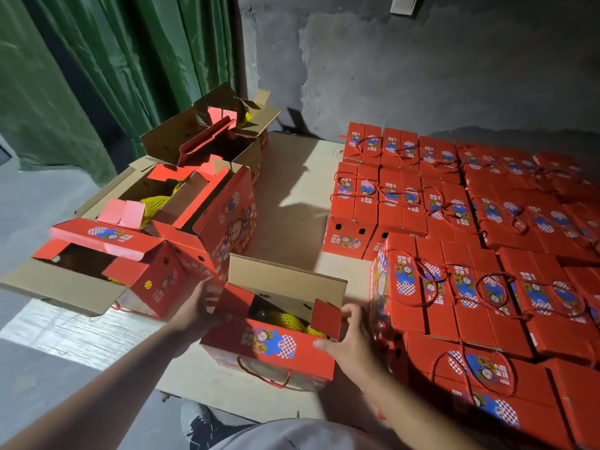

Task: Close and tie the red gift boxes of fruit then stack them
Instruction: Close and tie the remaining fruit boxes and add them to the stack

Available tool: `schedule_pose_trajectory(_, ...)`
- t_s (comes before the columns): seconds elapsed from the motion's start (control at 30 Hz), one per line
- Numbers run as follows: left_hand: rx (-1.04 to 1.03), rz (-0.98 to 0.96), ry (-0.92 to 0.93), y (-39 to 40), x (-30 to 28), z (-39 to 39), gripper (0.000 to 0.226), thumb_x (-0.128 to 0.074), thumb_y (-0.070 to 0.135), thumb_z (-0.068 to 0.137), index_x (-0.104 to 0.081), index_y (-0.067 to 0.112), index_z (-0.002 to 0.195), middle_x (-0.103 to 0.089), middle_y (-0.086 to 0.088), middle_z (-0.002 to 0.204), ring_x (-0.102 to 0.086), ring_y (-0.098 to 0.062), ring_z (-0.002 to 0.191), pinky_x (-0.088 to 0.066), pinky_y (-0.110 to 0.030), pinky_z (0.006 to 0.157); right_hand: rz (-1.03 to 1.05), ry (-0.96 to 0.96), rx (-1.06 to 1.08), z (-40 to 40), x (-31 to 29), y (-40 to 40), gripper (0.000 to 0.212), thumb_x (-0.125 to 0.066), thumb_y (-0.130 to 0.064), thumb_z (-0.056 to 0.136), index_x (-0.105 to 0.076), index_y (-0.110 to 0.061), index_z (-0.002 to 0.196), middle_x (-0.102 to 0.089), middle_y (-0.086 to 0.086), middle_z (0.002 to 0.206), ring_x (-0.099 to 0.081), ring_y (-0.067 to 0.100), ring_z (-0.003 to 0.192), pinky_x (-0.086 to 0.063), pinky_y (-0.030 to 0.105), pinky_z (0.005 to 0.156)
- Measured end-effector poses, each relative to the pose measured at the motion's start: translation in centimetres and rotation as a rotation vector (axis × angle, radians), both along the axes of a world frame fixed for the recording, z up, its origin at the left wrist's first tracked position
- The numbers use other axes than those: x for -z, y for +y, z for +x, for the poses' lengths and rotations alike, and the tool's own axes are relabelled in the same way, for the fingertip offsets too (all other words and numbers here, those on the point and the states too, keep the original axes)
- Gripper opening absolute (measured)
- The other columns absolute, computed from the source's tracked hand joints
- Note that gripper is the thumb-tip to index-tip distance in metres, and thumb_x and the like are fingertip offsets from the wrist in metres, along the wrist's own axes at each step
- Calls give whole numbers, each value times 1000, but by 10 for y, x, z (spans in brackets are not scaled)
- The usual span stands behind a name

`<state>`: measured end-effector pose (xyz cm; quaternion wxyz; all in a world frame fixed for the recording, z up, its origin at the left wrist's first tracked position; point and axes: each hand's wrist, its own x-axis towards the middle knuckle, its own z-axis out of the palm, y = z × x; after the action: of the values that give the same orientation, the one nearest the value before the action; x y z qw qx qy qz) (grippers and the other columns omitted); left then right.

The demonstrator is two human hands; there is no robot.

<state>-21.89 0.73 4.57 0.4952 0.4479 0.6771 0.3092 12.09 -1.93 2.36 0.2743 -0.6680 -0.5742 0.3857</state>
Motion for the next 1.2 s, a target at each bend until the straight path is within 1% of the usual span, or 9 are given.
schedule_pose_trajectory(0.1,84,-117,-122,13,-11,1,105,-72,-18,81,-26,37,157,-58,-8,127,-61,-19,110,-61,-35,71,-92,63,-21,-3,-6,13,131,-96,-23,67,-4,-39,159,-32,-15,145,-36,8,138,-31,18,106)
schedule_pose_trajectory(0.2,138,-128,-118,18,-20,8,103,-61,-28,80,-32,42,149,-63,-11,128,-66,-24,110,-62,-45,80,-143,89,-51,-8,-9,17,139,-95,-25,71,9,-43,161,-27,-6,161,-28,10,147,-27,23,109)
schedule_pose_trajectory(0.33,147,-96,-71,17,-17,5,86,-63,-26,80,-41,31,140,-67,-8,119,-67,-21,103,-63,-45,79,-136,158,-62,-1,-4,13,127,-93,-36,72,-3,-41,161,-30,-18,144,-28,0,136,-27,22,107)
schedule_pose_trajectory(0.53,158,-31,-58,16,-10,2,89,-73,-20,78,-37,23,147,-69,-6,119,-66,-23,110,-62,-29,74,12,61,-1,7,11,10,40,-69,-30,96,-54,-37,131,-65,-13,129,-60,12,124,-46,34,104)
schedule_pose_trajectory(0.7,221,137,162,12,0,-3,66,-83,-13,71,-53,20,121,-74,2,93,-64,-15,77,-52,-16,64,120,-36,-185,16,24,5,80,-68,-1,83,-51,-55,139,-36,-36,151,-32,-6,146,-29,27,122)
schedule_pose_trajectory(0.77,255,233,315,8,2,-6,61,-88,0,71,-56,22,117,-71,5,97,-65,-18,91,-53,-19,72,81,-128,-228,18,26,1,84,-70,-18,88,-32,-61,149,-25,-28,162,-17,-10,150,-18,36,127)
schedule_pose_trajectory(0.87,393,314,532,5,5,-12,79,-93,30,70,-53,15,136,-52,-4,142,-50,-24,132,-45,-31,104,34,-153,-320,20,25,-6,96,-69,-61,81,-6,-65,153,-4,-25,167,7,-17,148,4,11,119)
schedule_pose_trajectory(0.97,480,276,557,0,11,-14,120,-89,57,64,-32,5,155,-27,-8,163,-26,-25,151,-28,-37,121,-9,-195,-399,24,20,-7,106,-67,-73,76,6,-63,153,19,-28,165,9,-7,152,-6,26,122)
schedule_pose_trajectory(1.2,525,327,719,10,14,5,95,-64,67,85,-28,13,155,-22,-3,167,-13,-14,156,-33,-43,121,139,-343,-423,14,9,14,77,-55,-60,96,-26,-26,158,6,-16,170,4,7,157,-12,36,127)
